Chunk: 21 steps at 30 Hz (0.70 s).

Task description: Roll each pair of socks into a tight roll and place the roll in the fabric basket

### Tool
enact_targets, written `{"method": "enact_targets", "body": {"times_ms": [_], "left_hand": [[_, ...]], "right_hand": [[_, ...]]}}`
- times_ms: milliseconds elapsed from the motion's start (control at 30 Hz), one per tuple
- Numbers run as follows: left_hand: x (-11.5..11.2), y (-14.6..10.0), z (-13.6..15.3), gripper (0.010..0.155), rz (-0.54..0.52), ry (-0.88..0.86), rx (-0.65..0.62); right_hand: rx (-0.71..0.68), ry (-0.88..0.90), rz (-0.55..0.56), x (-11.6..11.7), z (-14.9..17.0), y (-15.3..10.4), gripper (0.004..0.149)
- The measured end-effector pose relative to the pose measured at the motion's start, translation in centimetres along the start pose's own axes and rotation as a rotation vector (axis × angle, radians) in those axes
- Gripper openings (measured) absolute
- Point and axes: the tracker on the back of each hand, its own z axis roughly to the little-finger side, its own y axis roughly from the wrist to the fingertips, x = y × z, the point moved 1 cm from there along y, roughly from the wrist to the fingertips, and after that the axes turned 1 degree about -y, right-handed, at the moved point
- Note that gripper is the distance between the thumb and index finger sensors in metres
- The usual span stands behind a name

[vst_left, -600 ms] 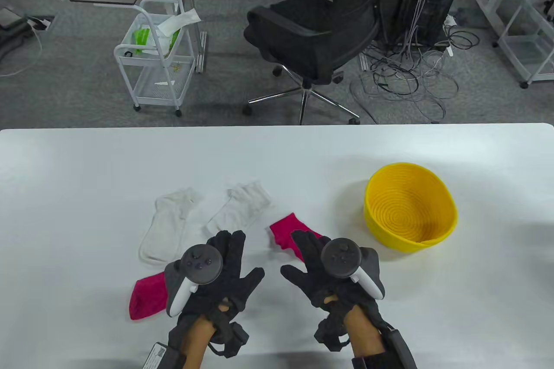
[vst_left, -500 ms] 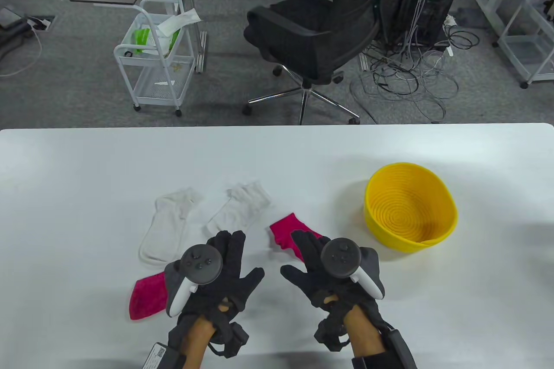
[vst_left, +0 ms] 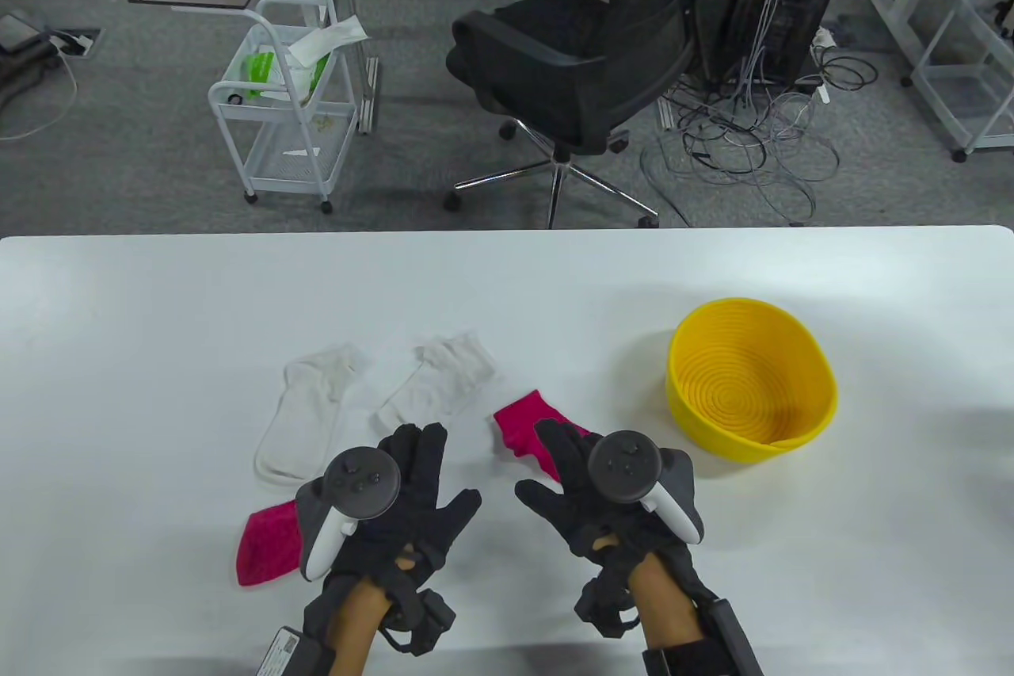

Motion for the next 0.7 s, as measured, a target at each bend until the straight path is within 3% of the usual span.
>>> {"method": "enact_targets", "body": {"times_ms": [367, 467, 633, 700], "left_hand": [[0.5, -0.5, -0.5, 0.085, -0.006, 0.006, -0.03], [0.5, -0.6, -0.6, 0.085, 0.008, 0.002, -0.033], [0.3, -0.8, -0.6, 0.085, 0.03, -0.001, -0.035], [0.1, -0.8, -0.7, 0.084, 0.046, -0.003, -0.044]], "right_hand": [[0.015, 0.01, 0.044, -0.5, 0.0, 0.0, 0.092], [0.026, 0.062, 0.11, -1.6, -0.4, 0.0, 0.088], [0.187, 0.093, 0.116, -3.0, -0.3, 2.3, 0.08], [0.226, 0.027, 0.145, -3.6, -0.4, 3.4, 0.075]]}}
